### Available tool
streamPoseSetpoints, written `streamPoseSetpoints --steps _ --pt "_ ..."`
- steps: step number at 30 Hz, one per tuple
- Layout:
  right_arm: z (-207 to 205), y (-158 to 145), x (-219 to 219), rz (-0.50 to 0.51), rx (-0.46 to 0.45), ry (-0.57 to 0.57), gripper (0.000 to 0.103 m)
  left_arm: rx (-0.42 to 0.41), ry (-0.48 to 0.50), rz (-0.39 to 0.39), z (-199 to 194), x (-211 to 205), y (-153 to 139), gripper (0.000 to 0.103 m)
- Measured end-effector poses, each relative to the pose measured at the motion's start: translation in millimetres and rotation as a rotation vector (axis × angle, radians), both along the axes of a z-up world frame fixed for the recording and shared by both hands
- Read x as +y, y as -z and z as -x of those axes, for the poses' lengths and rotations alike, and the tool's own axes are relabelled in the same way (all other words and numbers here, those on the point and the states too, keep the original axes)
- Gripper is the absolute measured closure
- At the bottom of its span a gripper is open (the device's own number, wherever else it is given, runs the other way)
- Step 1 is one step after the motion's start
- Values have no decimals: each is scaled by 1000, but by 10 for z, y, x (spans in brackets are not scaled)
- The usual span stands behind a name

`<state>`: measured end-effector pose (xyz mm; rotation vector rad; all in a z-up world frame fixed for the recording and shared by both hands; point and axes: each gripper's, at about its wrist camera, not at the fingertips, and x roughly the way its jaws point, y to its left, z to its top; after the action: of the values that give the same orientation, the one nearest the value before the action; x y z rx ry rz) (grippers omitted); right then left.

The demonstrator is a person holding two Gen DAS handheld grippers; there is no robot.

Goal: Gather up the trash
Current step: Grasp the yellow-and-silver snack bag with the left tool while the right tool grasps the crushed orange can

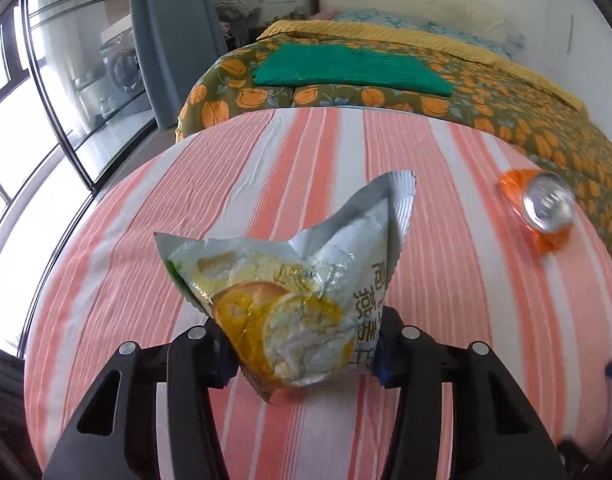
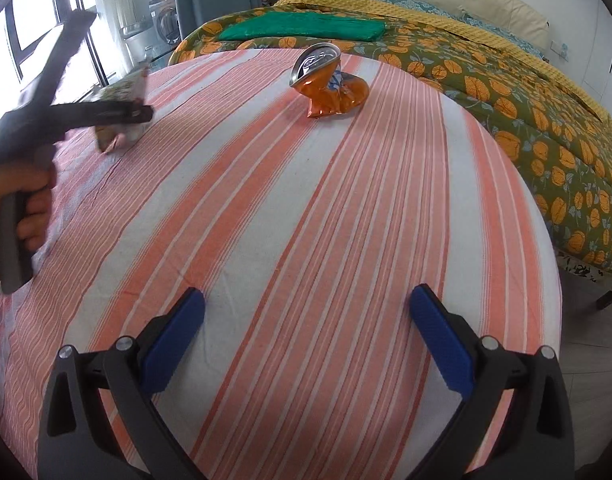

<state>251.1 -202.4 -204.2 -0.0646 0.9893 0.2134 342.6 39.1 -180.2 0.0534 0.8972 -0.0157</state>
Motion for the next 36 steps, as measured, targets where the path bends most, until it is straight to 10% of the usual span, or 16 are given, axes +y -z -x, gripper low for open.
streamPoseSetpoints --steps 8,19,32,36 --pt "1 -1 -1 1 0 0 5 47 100 43 1067 6 3 51" --pt "-52 -13 23 9 16 -45 5 76 74 27 1005 23 221 6" --pt "-1676 44 192 -5 33 27 5 77 71 28 952 32 232 4" --pt "-1804 -10 142 -20 -22 73 44 78 70 30 925 30 234 4"
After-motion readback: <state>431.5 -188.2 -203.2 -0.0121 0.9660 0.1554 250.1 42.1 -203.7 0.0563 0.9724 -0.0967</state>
